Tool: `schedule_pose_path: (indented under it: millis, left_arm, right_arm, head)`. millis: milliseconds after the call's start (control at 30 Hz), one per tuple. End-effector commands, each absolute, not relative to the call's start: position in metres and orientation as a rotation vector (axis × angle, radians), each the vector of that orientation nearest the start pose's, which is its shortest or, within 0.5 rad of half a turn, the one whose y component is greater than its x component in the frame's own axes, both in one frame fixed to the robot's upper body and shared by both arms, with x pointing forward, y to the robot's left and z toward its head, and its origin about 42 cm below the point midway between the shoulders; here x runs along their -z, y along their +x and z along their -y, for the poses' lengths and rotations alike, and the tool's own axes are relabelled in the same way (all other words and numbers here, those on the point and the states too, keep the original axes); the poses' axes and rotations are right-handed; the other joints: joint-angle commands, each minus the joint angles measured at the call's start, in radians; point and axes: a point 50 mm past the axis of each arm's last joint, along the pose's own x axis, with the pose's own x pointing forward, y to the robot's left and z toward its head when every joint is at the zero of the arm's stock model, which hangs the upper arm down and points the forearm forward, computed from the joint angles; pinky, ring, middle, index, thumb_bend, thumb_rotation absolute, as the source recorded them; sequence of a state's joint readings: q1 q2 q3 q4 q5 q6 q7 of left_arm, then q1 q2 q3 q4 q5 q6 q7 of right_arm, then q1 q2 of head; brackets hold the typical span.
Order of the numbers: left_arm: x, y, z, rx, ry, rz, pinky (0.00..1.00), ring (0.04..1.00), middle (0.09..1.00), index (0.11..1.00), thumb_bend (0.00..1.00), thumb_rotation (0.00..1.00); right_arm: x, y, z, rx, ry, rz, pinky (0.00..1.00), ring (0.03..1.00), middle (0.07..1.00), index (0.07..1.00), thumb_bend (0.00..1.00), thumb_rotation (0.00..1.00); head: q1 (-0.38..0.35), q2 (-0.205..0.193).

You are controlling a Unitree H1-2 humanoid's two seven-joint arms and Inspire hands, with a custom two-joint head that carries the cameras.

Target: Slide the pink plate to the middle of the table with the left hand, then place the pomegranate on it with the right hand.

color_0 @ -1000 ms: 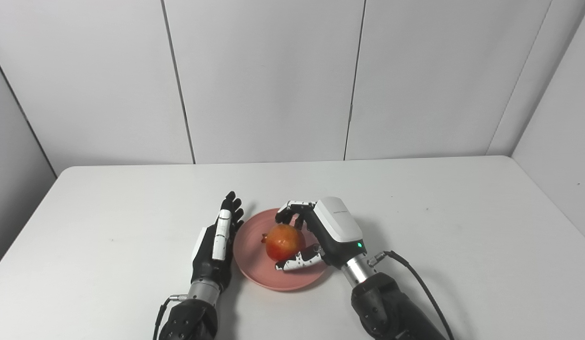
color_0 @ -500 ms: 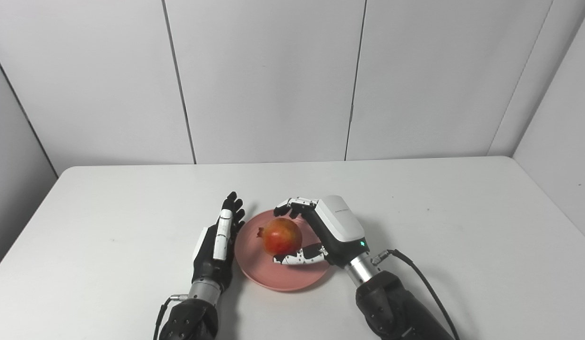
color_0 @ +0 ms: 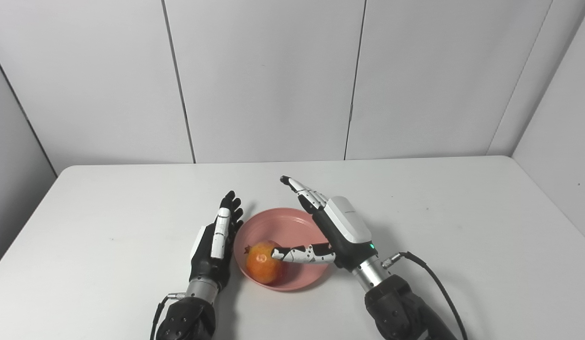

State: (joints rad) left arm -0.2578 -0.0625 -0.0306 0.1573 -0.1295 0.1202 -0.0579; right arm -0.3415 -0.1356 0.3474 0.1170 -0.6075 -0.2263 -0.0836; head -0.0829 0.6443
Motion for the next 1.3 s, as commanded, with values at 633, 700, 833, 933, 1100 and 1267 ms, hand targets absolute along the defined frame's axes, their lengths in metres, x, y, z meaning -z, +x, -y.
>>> schedule_pose_path:
  millis: [633,700,833,933,1100,1267]
  left_arm:
    - [-0.15,0.366,-0.161,0.21,-0.152,0.057,1.0,1.0,1.0,1.0,0.71,1.0]
    - [-0.15,0.366,-0.163,0.214,-0.149,0.058,1.0,1.0,1.0,1.0,0.71,1.0]
    - [-0.151,0.366,-0.164,0.21,-0.146,0.059,1.0,1.0,1.0,1.0,0.7,1.0]
    - [-0.152,0.367,-0.166,0.207,-0.145,0.065,1.0,1.0,1.0,1.0,0.7,1.0]
    - [-0.151,0.367,-0.168,0.2,-0.139,0.065,1.0,1.0,1.0,1.0,0.7,1.0]
    - [-0.151,0.366,-0.172,0.193,-0.108,0.077,1.0,1.0,1.0,1.0,0.69,1.0]
  right_arm:
    - [-0.182,0.353,0.179,-0.198,-0.401,0.464,1.0,1.0,1.0,1.0,0.73,0.99]
    - [-0.18,0.352,0.181,-0.194,-0.4,0.458,1.0,1.0,1.0,1.0,0.73,0.99]
    - [-0.174,0.351,0.184,-0.173,-0.376,0.436,1.0,1.0,1.0,1.0,0.73,0.99]
    - [-0.167,0.351,0.186,-0.16,-0.329,0.374,1.0,1.0,1.0,1.0,0.76,0.99]
    - [-0.159,0.349,0.185,-0.163,-0.292,0.313,1.0,1.0,1.0,1.0,0.75,0.98]
    - [-0.153,0.351,0.181,-0.157,-0.233,0.235,1.0,1.0,1.0,1.0,0.77,1.0]
  head:
    - [-0.007,0.02]
    - [-0.006,0.023]
    - [-0.007,0.024]
    - [-0.007,0.024]
    - [-0.007,0.024]
    - [-0.009,0.031]
